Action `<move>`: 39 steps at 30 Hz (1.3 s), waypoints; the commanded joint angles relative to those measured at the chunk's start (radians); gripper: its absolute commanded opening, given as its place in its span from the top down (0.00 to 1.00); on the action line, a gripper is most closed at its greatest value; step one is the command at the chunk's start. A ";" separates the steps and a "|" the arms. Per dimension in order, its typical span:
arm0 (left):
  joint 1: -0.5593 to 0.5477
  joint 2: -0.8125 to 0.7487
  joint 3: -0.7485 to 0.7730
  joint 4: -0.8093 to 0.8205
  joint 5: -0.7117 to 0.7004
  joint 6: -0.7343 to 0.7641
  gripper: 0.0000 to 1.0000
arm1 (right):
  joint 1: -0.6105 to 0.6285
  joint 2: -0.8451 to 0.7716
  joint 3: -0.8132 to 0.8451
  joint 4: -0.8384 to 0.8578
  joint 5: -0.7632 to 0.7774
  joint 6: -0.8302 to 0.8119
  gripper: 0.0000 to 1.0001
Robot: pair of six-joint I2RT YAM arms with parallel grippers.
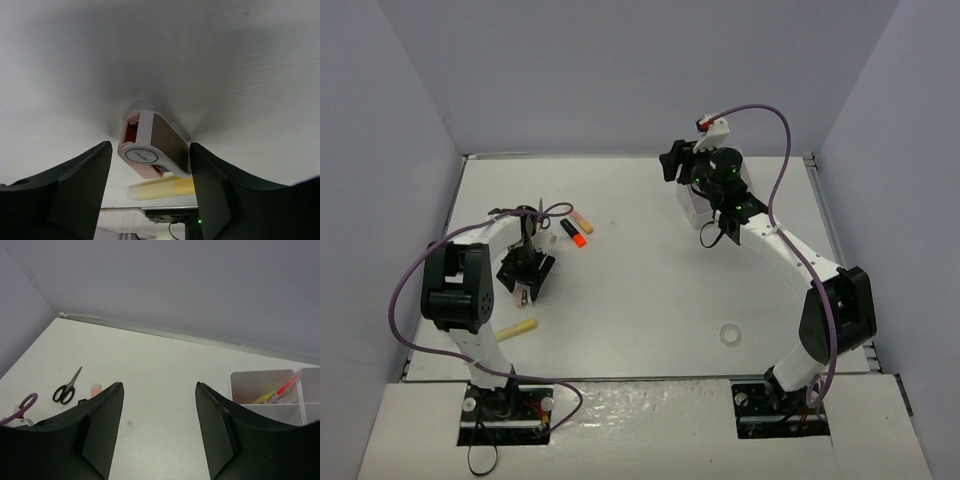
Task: Sort the stationery into containers
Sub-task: Pick up the stapler from the center of the board, then place the stapler in the storage box.
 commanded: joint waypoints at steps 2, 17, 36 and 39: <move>0.006 -0.027 0.016 -0.062 0.014 0.002 0.43 | 0.000 -0.071 0.025 0.067 0.024 -0.005 0.44; 0.007 -0.060 0.055 -0.042 0.017 0.003 0.97 | 0.001 -0.105 0.030 0.028 0.006 0.007 0.44; 0.002 -0.739 0.189 0.135 0.518 0.307 1.00 | 0.165 0.030 0.331 -0.226 -0.390 0.281 0.45; 0.000 -0.847 0.093 0.227 0.558 0.313 1.00 | 0.246 0.072 0.397 -0.166 -0.417 0.362 0.45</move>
